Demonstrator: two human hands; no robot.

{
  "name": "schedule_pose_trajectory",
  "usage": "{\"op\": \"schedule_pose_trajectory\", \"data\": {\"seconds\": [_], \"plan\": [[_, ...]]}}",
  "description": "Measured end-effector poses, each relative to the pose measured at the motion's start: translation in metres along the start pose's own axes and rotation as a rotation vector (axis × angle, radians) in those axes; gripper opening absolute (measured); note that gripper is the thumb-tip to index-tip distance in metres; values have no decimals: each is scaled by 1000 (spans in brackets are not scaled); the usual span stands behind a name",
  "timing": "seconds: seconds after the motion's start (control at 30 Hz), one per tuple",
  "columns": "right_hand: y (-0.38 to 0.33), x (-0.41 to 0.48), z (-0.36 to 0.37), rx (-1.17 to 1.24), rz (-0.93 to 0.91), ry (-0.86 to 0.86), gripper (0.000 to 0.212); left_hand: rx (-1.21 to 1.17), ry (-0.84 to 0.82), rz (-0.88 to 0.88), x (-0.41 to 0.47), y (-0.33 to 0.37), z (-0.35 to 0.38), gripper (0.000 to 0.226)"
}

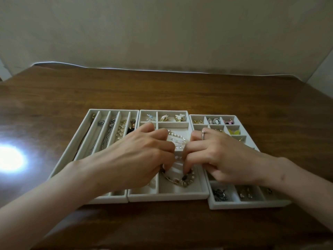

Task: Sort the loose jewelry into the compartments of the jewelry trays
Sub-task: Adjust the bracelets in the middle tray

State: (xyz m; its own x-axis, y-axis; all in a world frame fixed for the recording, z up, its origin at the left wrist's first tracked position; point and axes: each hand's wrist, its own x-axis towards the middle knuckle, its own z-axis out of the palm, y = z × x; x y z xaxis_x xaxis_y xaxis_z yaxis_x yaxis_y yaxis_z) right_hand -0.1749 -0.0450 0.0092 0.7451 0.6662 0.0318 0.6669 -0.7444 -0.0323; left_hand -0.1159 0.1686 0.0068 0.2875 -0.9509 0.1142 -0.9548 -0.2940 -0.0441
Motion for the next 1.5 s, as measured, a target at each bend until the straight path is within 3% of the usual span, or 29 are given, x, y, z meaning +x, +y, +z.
{"op": "schedule_pose_trajectory", "data": {"seconds": [0.4, 0.63, 0.8, 0.97, 1.2, 1.37, 1.5], "plan": [[7, -4, 6, 165, 98, 48, 39, -88, -17, 32, -8, -6, 5, 51], [1, -6, 2, 221, 147, 62, 31, -155, -34, 25, -10, -9, 7, 43], [-1, -5, -4, 233, 133, -19, 32, -181, -19, 39, -12, -11, 7, 40], [4, -6, -9, 401, 255, 236, 25, -207, 157, -37, -15, -15, 2, 34], [1, -1, -10, 310, 380, 194, 8, -118, 235, -145, -14, -17, 1, 25], [-21, 11, 0, 16, 397, 107, 24, -122, 271, -208, -6, -13, 4, 21], [-32, 18, 3, 55, 446, 117, 19, -144, 262, -248, 1, -11, 4, 22]]}}
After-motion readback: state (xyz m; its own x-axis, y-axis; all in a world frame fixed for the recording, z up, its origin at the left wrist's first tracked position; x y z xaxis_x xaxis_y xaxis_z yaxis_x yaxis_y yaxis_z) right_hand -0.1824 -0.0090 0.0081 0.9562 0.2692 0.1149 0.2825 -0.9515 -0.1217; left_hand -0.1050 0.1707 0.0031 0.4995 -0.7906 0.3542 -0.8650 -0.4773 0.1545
